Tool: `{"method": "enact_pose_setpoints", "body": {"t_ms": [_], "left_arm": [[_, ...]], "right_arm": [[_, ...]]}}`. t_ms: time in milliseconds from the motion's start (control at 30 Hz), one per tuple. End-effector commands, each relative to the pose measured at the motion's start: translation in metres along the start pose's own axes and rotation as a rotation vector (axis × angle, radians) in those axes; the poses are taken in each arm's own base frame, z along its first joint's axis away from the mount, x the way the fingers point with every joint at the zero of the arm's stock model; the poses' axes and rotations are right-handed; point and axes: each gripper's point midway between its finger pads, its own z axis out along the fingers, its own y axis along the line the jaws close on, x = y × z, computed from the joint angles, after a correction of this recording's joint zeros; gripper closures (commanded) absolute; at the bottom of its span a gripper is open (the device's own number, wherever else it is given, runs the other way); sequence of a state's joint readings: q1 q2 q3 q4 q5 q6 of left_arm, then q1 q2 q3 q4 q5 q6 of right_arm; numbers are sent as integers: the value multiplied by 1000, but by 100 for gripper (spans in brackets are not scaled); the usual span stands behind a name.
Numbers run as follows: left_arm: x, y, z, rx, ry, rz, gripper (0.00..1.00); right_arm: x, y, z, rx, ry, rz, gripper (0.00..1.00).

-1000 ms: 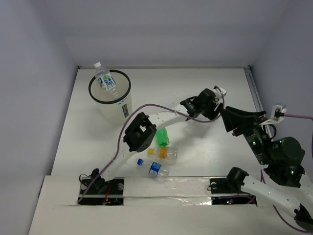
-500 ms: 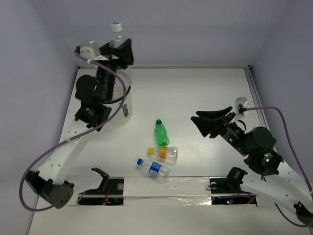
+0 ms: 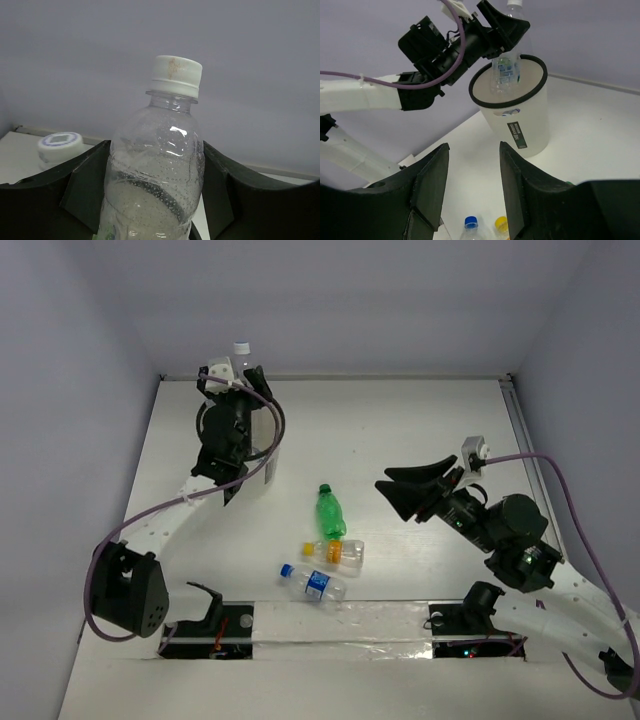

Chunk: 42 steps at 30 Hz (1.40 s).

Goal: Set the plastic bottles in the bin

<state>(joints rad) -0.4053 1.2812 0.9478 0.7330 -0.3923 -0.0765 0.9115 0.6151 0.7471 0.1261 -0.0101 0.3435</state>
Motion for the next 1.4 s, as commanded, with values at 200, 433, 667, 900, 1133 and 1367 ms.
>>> {"method": "enact_pose_setpoints", "body": {"t_ms": [200, 433, 667, 900, 1133, 1367], "left_arm": [[-25, 19, 22, -100, -152, 11, 60], [19, 42, 15, -177, -135, 38, 58], [9, 44, 4, -165, -208, -29, 40], [-5, 45, 2, -170, -232, -16, 17], [-8, 35, 1, -123, -205, -52, 1], [-81, 8, -3, -18, -234, -119, 1]], "right_arm": [[-6, 7, 3, -43, -41, -34, 50], [2, 5, 6, -45, -30, -34, 50], [10, 4, 9, -48, -7, -37, 50], [9, 8, 10, -64, -15, -30, 50], [16, 1, 14, -31, 8, -31, 50], [57, -12, 33, 17, 178, -31, 86]]}}
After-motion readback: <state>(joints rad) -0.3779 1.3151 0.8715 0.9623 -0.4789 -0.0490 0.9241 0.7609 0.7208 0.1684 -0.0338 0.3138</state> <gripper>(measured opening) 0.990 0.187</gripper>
